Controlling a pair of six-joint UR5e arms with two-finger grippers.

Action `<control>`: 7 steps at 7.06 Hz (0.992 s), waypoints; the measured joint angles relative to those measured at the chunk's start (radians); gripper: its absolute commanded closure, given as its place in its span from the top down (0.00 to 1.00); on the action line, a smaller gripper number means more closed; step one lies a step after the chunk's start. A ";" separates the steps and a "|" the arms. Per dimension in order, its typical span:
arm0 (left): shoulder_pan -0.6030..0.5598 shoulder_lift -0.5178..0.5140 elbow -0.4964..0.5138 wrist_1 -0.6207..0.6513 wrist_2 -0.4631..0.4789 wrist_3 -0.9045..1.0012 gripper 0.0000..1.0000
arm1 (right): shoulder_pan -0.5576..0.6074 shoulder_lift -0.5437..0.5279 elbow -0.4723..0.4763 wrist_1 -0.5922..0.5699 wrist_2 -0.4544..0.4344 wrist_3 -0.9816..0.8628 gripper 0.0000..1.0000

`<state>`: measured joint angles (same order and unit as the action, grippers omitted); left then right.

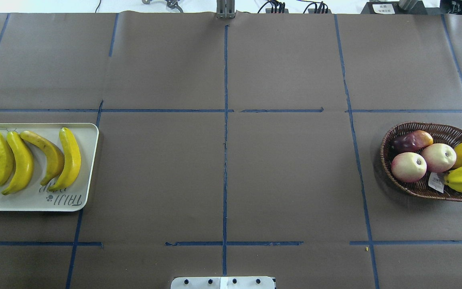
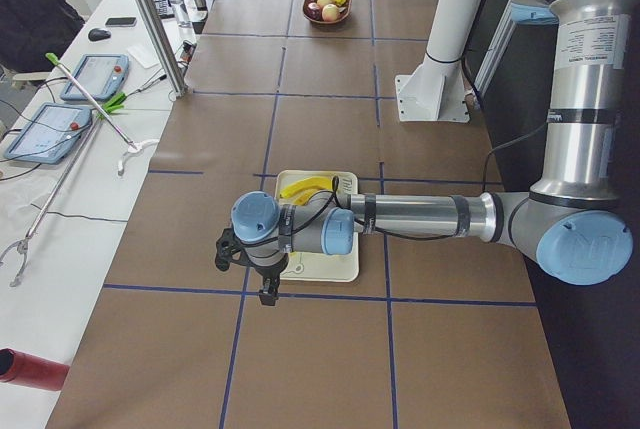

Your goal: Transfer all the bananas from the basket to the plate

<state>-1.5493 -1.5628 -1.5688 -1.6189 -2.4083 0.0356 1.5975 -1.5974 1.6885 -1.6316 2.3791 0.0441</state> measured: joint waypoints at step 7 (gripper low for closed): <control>0.001 -0.003 0.004 -0.005 0.006 0.010 1.00 | 0.001 0.002 -0.002 0.004 0.006 0.000 1.00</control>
<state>-1.5488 -1.5657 -1.5649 -1.6235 -2.4022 0.0457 1.5984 -1.5952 1.6866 -1.6274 2.3853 0.0444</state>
